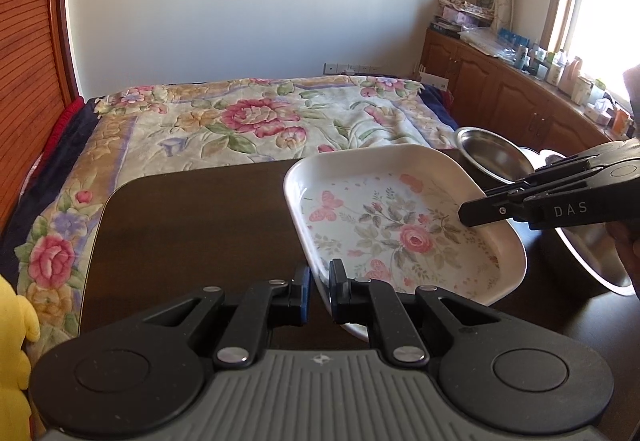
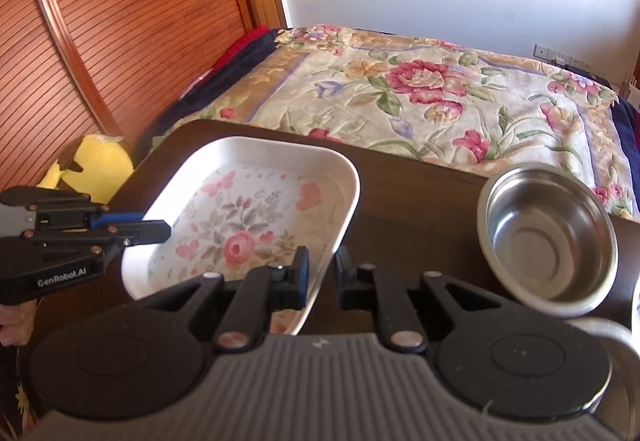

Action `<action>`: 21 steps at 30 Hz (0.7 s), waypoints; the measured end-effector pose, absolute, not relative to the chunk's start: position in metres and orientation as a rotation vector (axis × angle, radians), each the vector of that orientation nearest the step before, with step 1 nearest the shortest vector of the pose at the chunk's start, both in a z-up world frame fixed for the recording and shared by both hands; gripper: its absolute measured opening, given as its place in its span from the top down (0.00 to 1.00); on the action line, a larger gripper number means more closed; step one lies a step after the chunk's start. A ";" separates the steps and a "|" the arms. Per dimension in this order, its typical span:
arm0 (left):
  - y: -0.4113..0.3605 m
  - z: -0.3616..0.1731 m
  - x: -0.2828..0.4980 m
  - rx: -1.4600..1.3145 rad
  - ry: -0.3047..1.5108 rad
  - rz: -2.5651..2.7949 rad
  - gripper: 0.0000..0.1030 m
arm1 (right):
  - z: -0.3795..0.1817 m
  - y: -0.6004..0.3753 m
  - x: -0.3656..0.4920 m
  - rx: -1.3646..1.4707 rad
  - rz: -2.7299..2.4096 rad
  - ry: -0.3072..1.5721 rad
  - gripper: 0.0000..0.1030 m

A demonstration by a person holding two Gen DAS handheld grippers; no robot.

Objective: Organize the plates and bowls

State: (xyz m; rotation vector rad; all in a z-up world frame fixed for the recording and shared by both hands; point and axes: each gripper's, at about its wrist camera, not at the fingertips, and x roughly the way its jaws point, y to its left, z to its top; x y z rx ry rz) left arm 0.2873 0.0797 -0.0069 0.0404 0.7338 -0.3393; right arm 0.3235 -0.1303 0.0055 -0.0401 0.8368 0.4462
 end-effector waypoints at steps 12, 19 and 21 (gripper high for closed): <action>0.081 -0.001 0.220 0.034 0.720 -0.335 0.89 | 0.010 -0.131 0.264 -0.048 0.482 0.823 0.85; 0.083 -0.014 0.184 0.033 0.746 -0.338 0.89 | 0.005 -0.130 0.231 -0.042 0.512 0.826 0.85; 0.083 -0.014 0.176 0.037 0.746 -0.337 0.89 | 0.002 -0.129 0.224 -0.044 0.518 0.825 0.85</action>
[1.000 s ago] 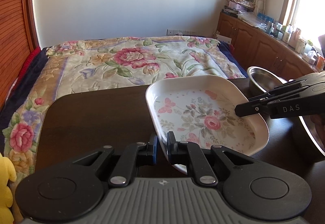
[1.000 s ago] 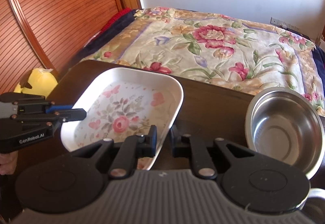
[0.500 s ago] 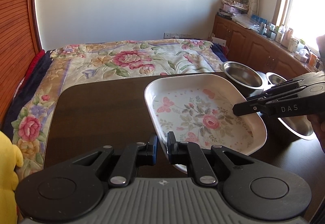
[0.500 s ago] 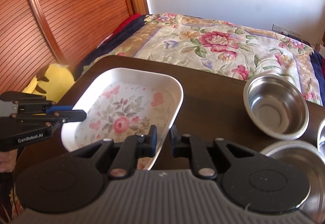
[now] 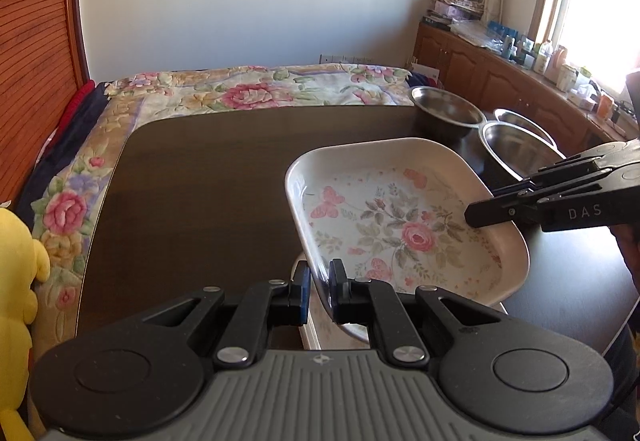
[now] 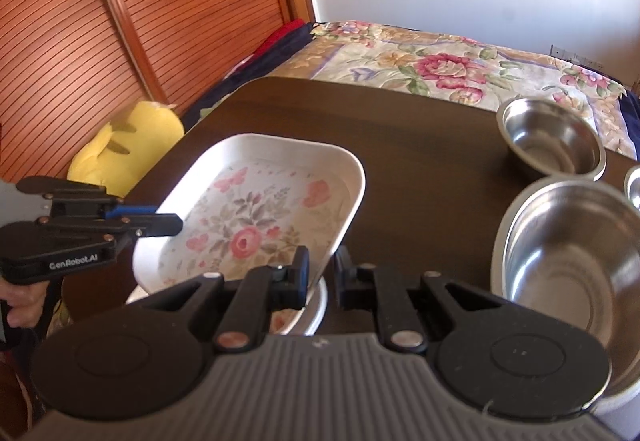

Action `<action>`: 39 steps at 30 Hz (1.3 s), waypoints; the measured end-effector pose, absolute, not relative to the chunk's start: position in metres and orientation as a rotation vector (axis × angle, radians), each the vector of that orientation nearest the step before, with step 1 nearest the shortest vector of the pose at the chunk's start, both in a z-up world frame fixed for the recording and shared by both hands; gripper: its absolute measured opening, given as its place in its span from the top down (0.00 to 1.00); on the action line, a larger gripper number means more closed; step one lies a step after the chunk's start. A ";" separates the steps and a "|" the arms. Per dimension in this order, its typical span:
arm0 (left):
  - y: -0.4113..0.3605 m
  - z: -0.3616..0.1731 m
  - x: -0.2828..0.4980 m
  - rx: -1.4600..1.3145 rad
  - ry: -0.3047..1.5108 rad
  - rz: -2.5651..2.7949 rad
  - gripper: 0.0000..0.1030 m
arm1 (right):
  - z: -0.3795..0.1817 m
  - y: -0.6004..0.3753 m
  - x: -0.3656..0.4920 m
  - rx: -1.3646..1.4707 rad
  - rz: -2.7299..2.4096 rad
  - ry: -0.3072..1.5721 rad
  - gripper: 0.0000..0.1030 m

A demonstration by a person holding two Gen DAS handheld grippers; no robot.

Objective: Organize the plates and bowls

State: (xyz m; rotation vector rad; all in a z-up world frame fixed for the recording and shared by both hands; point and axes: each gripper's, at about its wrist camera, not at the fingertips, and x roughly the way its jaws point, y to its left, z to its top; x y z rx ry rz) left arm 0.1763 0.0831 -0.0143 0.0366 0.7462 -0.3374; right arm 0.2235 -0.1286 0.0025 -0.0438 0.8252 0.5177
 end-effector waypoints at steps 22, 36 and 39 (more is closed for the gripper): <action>0.084 -0.030 0.143 0.039 0.755 -0.329 0.89 | -0.020 -0.130 0.179 -0.032 0.552 0.840 0.85; 0.082 -0.032 0.137 0.051 0.738 -0.302 0.85 | -0.022 -0.130 0.174 -0.055 0.547 0.812 0.82; 0.085 -0.032 0.138 0.037 0.736 -0.306 0.85 | -0.023 -0.129 0.173 -0.061 0.548 0.803 0.82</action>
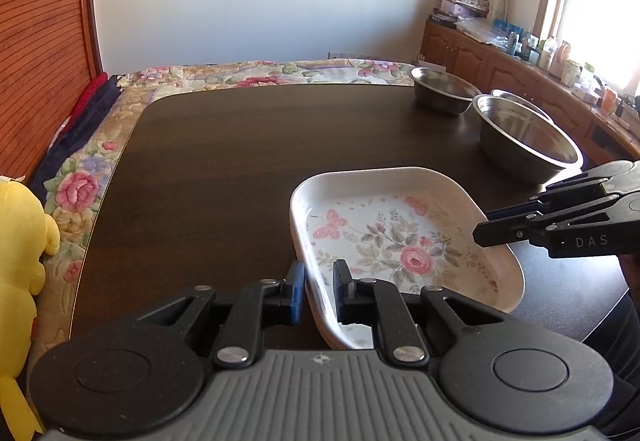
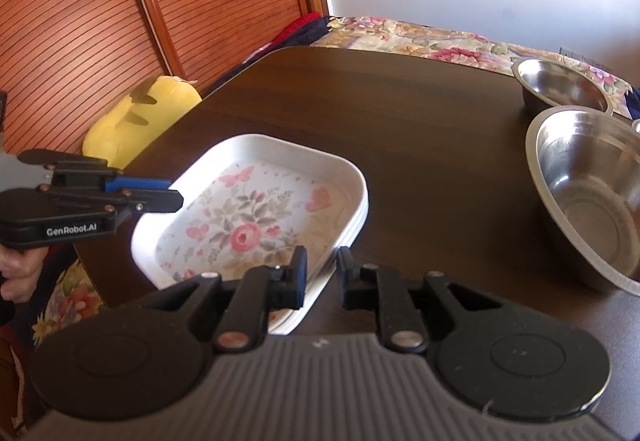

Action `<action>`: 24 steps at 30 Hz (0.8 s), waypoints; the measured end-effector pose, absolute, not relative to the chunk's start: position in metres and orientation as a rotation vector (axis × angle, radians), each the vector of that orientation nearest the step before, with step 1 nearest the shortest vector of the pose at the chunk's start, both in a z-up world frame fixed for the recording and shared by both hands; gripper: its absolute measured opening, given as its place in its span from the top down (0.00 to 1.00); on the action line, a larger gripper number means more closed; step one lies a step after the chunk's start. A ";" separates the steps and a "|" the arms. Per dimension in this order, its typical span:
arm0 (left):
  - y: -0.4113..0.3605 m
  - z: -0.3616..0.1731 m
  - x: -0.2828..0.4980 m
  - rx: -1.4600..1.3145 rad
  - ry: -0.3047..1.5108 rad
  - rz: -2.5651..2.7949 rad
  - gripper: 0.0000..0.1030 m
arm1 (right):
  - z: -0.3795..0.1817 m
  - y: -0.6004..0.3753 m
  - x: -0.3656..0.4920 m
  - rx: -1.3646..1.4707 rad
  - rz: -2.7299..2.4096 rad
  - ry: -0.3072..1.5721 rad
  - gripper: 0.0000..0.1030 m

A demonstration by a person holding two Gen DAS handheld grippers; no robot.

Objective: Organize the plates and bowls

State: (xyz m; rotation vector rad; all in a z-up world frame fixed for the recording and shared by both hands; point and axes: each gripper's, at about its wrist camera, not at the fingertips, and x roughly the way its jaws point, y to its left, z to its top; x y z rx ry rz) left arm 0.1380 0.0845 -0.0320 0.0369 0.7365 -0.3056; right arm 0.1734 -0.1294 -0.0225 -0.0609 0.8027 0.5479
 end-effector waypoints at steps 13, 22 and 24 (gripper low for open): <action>0.069 -0.012 0.136 0.052 0.604 -0.257 0.10 | -0.006 -0.152 0.157 -0.023 0.509 0.689 0.60; 0.038 -0.002 0.140 0.070 0.536 -0.276 0.01 | 0.010 -0.184 0.146 -0.014 0.422 0.564 0.00; 0.030 0.000 0.142 0.079 0.530 -0.288 0.01 | 0.011 -0.193 0.145 -0.010 0.401 0.553 0.00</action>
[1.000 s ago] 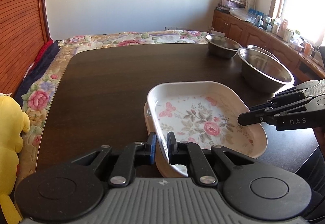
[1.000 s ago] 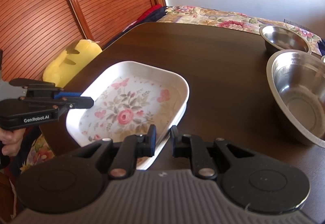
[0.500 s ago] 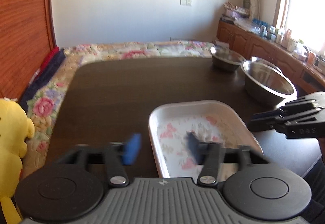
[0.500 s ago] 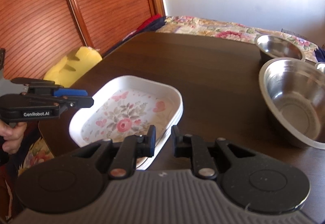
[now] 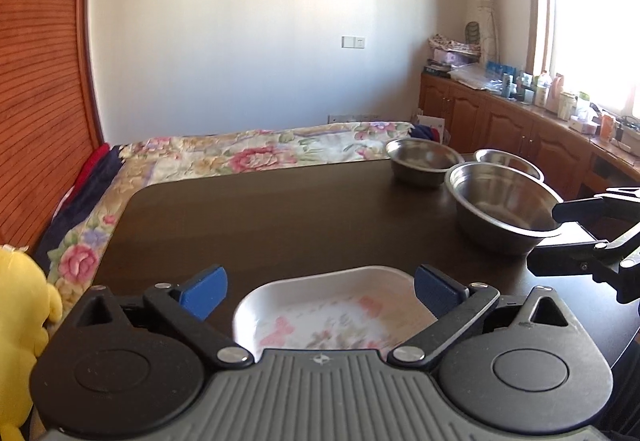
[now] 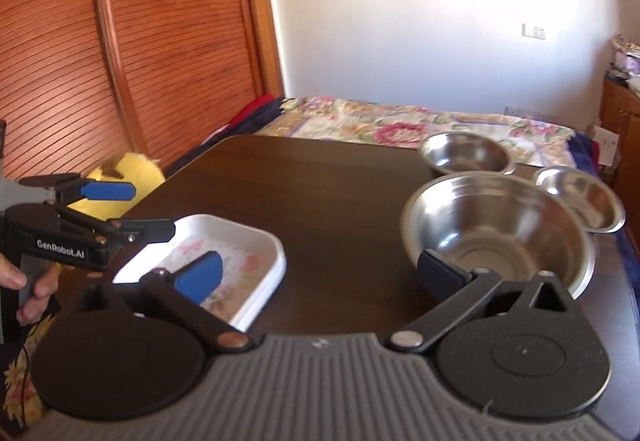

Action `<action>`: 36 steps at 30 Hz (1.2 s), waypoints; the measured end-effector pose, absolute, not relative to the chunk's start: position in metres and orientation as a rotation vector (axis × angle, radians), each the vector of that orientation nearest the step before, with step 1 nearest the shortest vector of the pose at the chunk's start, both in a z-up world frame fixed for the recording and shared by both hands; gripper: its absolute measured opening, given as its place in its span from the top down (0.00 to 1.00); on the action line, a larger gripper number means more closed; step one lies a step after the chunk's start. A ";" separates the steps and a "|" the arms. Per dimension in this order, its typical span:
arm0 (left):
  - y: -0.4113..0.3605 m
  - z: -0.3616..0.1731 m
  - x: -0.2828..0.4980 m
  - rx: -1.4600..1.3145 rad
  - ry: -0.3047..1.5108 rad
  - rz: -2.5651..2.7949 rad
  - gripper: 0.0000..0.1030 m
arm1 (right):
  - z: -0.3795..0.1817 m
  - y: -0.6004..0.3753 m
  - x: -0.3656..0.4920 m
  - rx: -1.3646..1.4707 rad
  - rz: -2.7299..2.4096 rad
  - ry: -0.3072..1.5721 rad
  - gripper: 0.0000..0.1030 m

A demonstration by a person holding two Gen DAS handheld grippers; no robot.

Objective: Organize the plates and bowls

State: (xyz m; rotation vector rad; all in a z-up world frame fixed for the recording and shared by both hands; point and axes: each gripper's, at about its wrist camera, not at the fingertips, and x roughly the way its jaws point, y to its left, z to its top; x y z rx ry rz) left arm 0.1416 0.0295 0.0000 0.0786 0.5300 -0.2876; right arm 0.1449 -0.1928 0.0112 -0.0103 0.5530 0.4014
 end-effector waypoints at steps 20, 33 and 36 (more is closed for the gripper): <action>-0.062 -0.009 0.179 0.099 0.552 -0.377 0.00 | 0.004 -0.304 0.159 0.062 0.194 0.497 0.00; -0.093 -0.016 0.207 0.092 0.569 -0.383 0.02 | -0.024 -0.341 0.180 0.129 0.162 0.472 0.00; -0.100 -0.018 0.212 0.096 0.577 -0.391 0.08 | -0.029 -0.348 0.186 0.157 0.165 0.467 0.00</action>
